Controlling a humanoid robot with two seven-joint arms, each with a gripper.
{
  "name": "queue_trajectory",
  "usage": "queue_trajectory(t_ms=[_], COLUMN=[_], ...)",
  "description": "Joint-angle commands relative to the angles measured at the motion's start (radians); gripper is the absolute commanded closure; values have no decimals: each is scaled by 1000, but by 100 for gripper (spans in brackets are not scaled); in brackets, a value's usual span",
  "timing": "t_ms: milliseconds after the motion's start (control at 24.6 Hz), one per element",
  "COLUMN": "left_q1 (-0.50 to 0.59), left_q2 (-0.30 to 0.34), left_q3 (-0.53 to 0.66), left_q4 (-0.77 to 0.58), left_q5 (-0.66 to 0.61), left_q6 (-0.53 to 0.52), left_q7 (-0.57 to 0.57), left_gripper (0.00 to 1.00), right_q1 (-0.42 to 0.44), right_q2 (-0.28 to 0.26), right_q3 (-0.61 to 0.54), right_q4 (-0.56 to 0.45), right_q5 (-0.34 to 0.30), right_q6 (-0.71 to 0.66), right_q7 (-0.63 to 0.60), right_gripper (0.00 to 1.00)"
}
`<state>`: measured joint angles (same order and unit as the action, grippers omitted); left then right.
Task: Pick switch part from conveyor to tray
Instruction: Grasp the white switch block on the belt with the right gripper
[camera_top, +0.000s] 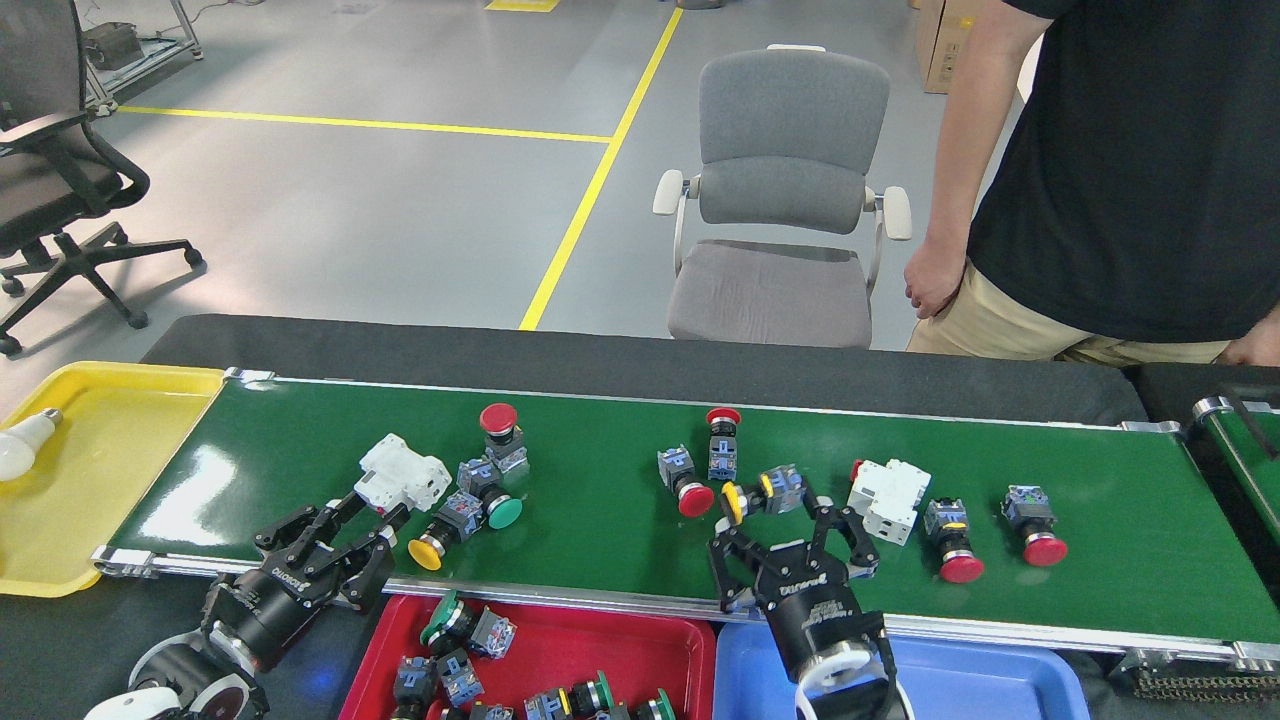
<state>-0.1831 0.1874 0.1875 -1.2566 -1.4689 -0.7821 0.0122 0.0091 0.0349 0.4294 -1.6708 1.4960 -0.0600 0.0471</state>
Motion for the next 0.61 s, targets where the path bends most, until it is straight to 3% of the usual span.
queue_trajectory(t_ms=[0, 163, 366, 488, 569], left_q1=[-10, -13, -6, 1, 20], left_q2=[6, 12, 6, -2, -12], left_q3=[4, 12, 6, 4, 1], left_q4=[-18, -23, -37, -60, -90], left_q5=[10, 24, 22, 19, 13], left_q6=[-3, -3, -3, -3, -3], left_q7=[5, 5, 3, 0, -3], left_gripper=[86, 86, 86, 86, 86], right_q1=[9, 46, 49, 52, 83], right_q2=[-1, -13, -10, -1, 14], right_q3=[38, 69, 55, -83, -274], right_q4=[-24, -23, -23, -37, -61], right_q5=[0, 0, -7, -10, -16], right_q6=[-118, -192, -184, -179, -141], right_q7=[-16, -23, -23, -23, -44], right_gripper=[0, 0, 0, 0, 1])
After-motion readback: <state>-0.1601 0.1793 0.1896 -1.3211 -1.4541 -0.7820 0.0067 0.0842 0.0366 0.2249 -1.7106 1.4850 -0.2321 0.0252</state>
